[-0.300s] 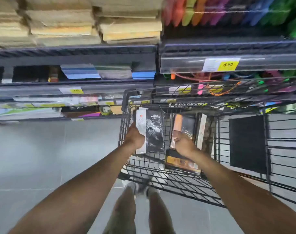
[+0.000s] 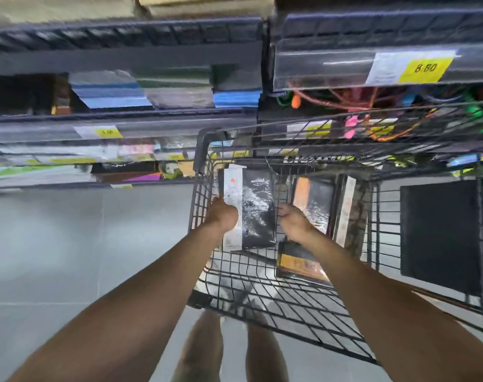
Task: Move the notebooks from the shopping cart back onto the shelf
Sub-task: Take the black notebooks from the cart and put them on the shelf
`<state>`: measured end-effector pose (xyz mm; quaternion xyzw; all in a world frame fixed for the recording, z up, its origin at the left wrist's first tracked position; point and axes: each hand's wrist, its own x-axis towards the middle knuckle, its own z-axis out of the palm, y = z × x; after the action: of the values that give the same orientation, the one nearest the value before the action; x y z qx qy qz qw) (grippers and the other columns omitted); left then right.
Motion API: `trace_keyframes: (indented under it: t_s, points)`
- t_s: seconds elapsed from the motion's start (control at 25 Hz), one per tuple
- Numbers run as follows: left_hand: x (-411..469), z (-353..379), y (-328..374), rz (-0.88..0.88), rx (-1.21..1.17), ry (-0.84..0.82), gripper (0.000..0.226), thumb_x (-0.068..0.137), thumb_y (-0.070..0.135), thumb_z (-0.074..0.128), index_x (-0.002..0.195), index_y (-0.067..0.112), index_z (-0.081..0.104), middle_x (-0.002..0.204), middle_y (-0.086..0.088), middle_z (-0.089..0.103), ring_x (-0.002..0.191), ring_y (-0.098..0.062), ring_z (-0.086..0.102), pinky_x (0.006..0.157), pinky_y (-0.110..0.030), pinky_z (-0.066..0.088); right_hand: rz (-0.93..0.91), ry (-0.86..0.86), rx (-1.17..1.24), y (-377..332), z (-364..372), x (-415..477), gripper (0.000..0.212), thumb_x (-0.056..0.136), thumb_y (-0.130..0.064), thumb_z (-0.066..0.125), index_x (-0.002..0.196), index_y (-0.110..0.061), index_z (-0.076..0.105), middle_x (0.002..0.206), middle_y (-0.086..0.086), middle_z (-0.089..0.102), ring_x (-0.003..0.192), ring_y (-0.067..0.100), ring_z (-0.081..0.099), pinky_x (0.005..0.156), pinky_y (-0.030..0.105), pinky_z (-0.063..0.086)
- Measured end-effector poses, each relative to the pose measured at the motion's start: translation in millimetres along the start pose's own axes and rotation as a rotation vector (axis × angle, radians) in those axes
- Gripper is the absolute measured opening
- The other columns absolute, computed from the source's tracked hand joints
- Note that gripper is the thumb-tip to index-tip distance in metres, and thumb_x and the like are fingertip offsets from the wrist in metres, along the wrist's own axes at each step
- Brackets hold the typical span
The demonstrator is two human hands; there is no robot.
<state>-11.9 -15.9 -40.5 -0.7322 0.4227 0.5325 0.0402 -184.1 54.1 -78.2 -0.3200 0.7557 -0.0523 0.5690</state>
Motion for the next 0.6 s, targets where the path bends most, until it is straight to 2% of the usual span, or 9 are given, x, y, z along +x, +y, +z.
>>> trace_keyframes:
  t_s: [0.08,0.2,0.32,0.44,0.52,0.6]
  points:
    - [9,4,-2,-0.023,-0.038,0.015,0.039,0.099,0.003,0.043,0.138,0.001,0.052,0.136,-0.014,0.060,0.116,-0.033,0.060,0.090,-0.031,0.048,0.021,0.000,0.086,-2,4,8,0.035,0.101,0.003,0.041,0.132,0.006,0.055,0.128,0.027,0.059,0.120,0.041,0.056,0.106,0.047,0.046]
    - [19,4,-4,-0.054,-0.095,0.021,0.042,0.097,0.003,0.042,0.138,0.000,0.050,0.136,-0.015,0.060,0.118,-0.034,0.060,0.088,-0.032,0.048,0.072,-0.014,0.335,-2,10,8,0.029,0.100,0.009,0.042,0.121,0.012,0.061,0.110,0.028,0.067,0.096,0.038,0.062,0.100,0.058,0.049]
    - [5,-1,-3,-0.043,-0.154,0.000,0.037,0.098,0.000,0.042,0.132,0.005,0.054,0.127,-0.010,0.063,0.112,-0.032,0.061,0.085,-0.031,0.046,0.075,-0.006,0.410,-3,4,-3,0.030,0.100,0.007,0.044,0.121,0.003,0.066,0.112,0.018,0.070,0.098,0.033,0.065,0.100,0.051,0.051]
    - [-3,-6,-1,-0.042,-0.245,-0.024,0.034,0.097,0.007,0.057,0.131,0.008,0.057,0.126,-0.008,0.067,0.113,-0.029,0.063,0.090,-0.031,0.049,0.148,0.022,0.530,-1,-5,-12,0.035,0.103,0.003,0.043,0.130,-0.006,0.064,0.127,0.012,0.066,0.110,0.030,0.065,0.093,0.043,0.054]
    - [-15,-10,4,-0.026,-0.272,-0.083,0.039,0.093,0.006,0.066,0.131,0.007,0.061,0.126,-0.009,0.069,0.111,-0.026,0.065,0.089,-0.029,0.048,0.189,0.058,0.608,1,-12,-23,0.038,0.104,0.004,0.040,0.133,-0.008,0.062,0.134,0.013,0.062,0.121,0.032,0.061,0.100,0.044,0.053]
    - [-27,-15,7,0.015,-0.306,-0.158,0.044,0.088,0.008,0.073,0.131,0.010,0.062,0.125,-0.007,0.071,0.105,-0.022,0.069,0.086,-0.029,0.052,0.167,0.059,0.643,4,-21,-36,0.043,0.103,0.008,0.036,0.135,-0.009,0.059,0.134,0.012,0.059,0.120,0.030,0.060,0.105,0.046,0.051]
